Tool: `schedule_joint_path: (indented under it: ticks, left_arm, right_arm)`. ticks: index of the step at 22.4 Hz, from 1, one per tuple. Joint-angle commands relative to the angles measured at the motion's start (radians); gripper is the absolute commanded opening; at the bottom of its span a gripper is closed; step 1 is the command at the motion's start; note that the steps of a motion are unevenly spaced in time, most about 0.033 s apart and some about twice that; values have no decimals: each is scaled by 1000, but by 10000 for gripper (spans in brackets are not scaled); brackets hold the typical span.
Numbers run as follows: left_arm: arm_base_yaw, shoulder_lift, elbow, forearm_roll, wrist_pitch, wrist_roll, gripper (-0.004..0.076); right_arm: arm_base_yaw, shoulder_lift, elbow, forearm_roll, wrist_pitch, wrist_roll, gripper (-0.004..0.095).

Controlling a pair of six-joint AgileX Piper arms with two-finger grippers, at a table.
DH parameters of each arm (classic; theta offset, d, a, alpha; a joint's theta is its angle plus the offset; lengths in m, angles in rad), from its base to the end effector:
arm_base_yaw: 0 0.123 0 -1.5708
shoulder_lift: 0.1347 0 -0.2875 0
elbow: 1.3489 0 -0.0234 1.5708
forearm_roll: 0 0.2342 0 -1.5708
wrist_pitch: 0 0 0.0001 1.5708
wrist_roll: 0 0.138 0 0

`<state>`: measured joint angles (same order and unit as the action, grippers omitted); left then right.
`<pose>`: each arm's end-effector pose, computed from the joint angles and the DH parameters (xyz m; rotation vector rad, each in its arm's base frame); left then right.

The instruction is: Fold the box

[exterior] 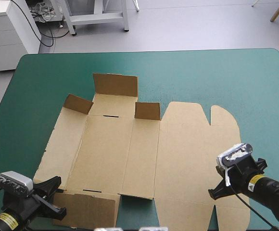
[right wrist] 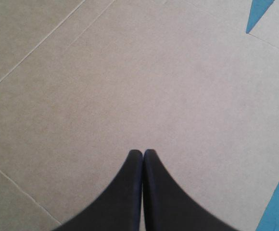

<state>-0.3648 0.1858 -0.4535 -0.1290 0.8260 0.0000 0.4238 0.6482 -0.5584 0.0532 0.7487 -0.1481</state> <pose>0.0526 -0.0341 0.2550 0.3433 2.0278 -0.3789 0.1176 0.0585 0.2544 -0.6310 2.2422 0.2003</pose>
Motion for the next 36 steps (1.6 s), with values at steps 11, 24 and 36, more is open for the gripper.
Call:
schedule_joint_path:
  ticks: [11,24,36]
  left_arm:
    - [-5,13,-24,-25,-67,-12,440]
    - [-5,156,-168,86,-8,24,440]
    - [-5,866,-607,129,318,34,440]
  right_arm:
    - [-8,-271,108,4,-100,42,-20]
    - [-8,-274,108,4,-100,42,-20]
    - [-8,-274,108,4,-100,42,-20]
